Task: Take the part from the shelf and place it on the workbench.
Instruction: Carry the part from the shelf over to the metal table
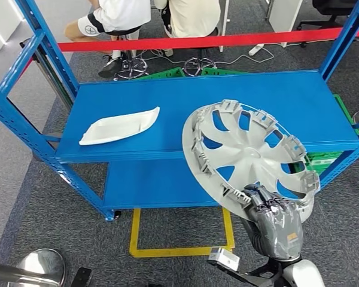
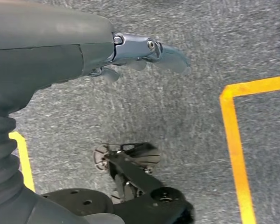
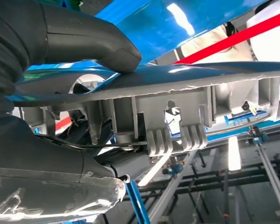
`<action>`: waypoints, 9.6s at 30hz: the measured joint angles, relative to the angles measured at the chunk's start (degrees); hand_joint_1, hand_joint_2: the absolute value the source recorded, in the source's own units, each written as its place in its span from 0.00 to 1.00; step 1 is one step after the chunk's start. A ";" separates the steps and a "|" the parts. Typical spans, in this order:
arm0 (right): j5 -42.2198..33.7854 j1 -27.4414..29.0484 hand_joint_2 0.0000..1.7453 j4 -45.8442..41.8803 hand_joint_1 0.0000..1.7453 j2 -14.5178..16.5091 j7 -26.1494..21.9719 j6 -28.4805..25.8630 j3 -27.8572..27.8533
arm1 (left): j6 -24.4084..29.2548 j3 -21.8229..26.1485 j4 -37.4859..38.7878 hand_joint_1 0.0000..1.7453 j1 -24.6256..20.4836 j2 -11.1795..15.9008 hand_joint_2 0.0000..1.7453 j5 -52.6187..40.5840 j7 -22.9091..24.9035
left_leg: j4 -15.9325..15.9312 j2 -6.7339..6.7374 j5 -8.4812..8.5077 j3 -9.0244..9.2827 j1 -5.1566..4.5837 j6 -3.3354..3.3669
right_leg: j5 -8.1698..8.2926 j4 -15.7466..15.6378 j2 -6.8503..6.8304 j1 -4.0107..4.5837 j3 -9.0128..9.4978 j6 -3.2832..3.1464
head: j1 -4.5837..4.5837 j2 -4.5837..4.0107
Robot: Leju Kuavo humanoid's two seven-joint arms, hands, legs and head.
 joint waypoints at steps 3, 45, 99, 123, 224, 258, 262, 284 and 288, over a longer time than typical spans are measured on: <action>1.45 -0.02 1.00 -0.60 1.00 -0.27 -0.24 -0.63 0.60 | 0.19 -0.11 0.00 0.00 -0.08 -0.03 1.00 -0.32 0.00 | -10.71 -2.13 3.36 8.03 -0.17 1.34 | 1.50 0.04 1.38 0.17 -1.65 0.54 | 0.01 0.00; 6.67 13.62 1.00 -11.50 1.00 -10.38 9.54 -3.78 0.22 | 4.91 -3.65 0.33 0.00 0.30 -4.20 1.00 -5.70 -0.50 | -18.87 2.26 3.02 13.23 -0.80 3.99 | -4.62 15.87 -1.26 0.40 -9.52 3.65 | 0.98 0.00; 9.34 26.70 1.00 -20.37 1.00 -12.19 8.09 -4.88 -6.72 | 6.96 -6.50 0.59 0.00 0.00 -4.98 1.00 -9.80 2.63 | -16.31 -3.20 3.73 10.32 -0.05 2.27 | 1.83 -1.33 6.09 -0.12 -0.44 3.02 | 1.02 0.00; 9.38 23.99 1.00 -17.20 1.00 2.54 -17.89 -6.51 -17.67 | 6.44 -6.93 0.62 0.00 0.28 -4.97 1.00 -10.26 2.67 | -2.69 0.43 -1.16 3.34 -0.41 0.96 | 0.65 -1.81 2.00 0.23 1.53 0.96 | 1.47 0.00; 9.51 30.57 1.00 -15.37 1.00 24.99 -31.71 -9.48 -35.47 | 2.01 -10.97 1.66 0.00 -0.95 -4.86 1.00 -12.04 3.14 | -15.03 -1.12 3.09 9.79 0.40 2.91 | 1.74 4.06 3.17 1.88 -6.35 1.10 | 2.67 0.00; 9.53 32.48 1.00 -13.50 1.00 28.82 -17.43 -9.50 -19.14 | 2.14 -10.09 1.66 0.00 -0.89 -4.38 1.00 -11.51 3.70 | -15.10 1.82 4.14 8.59 0.66 2.56 | -7.39 15.00 -1.15 0.08 -7.99 3.12 | 3.16 -0.02; 9.49 31.98 1.00 -12.80 1.00 27.50 -17.35 -9.45 -18.47 | 1.93 -10.07 1.66 0.00 -0.90 -4.38 1.00 -11.65 3.93 | -15.09 4.34 3.05 9.86 0.60 2.02 | -2.63 7.67 -3.38 0.07 -3.93 3.08 | 3.21 -0.02; 9.49 33.03 1.00 -12.10 1.00 26.44 -20.64 -7.75 -21.18 | 2.20 -10.07 1.66 0.00 -1.01 -4.35 1.00 -12.03 4.40 | -12.47 -2.29 5.50 4.52 0.41 0.73 | -3.44 0.06 5.98 -0.17 3.67 1.66 | 2.02 0.00; 9.49 33.21 1.00 -12.00 1.00 25.94 -21.71 -6.31 -22.01 | 2.32 -10.07 1.66 0.00 -1.11 -4.38 1.00 -12.03 4.44 | -15.52 -1.44 5.47 7.28 0.52 2.32 | -4.96 2.72 3.07 -0.03 2.82 3.01 | 2.41 -0.01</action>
